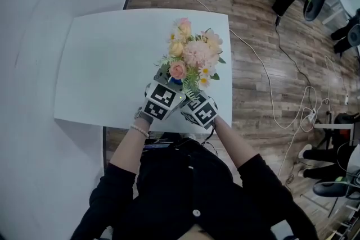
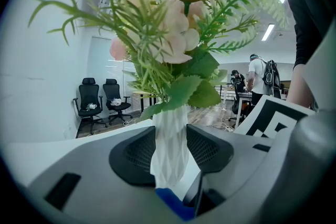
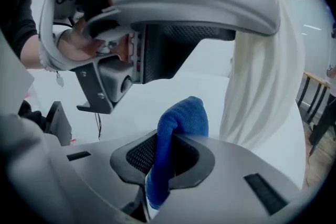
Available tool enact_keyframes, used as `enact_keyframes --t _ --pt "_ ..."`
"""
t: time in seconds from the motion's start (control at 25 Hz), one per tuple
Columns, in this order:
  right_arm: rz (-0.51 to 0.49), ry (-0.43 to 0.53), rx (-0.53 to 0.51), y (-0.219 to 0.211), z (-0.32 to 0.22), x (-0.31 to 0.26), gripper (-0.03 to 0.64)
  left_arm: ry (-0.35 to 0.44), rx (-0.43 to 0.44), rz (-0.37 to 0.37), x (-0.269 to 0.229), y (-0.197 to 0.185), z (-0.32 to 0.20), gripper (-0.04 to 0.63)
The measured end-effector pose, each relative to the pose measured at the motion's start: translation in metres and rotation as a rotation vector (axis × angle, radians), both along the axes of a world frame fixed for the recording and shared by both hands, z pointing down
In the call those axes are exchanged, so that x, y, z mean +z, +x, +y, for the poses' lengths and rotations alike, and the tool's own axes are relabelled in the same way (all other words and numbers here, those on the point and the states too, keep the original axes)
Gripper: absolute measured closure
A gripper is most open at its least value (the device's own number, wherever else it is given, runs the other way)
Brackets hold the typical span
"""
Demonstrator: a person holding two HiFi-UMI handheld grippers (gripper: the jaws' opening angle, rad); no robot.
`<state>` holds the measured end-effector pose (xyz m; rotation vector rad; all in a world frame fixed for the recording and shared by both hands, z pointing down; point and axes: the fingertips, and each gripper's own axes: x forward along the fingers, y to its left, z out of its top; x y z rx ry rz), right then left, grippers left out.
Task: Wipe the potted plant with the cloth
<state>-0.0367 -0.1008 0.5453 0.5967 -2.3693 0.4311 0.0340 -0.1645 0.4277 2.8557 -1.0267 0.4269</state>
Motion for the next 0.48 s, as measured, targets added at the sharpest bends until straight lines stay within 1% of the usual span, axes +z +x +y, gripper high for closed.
enact_keyframes --t 0.16,0.28,0.48 --pt "0.016 0.002 0.098 0.012 -0.016 0.011 0.540 -0.001 -0.003 0.002 -0.001 0.000 0.001 0.399" --pt "0.028 0.018 0.142 0.019 -0.022 0.006 0.540 0.000 -0.004 0.004 -0.002 -0.001 0.002 0.399" --pt "0.023 0.075 0.232 0.030 -0.032 -0.003 0.540 0.001 -0.002 0.005 -0.001 -0.001 0.002 0.399"
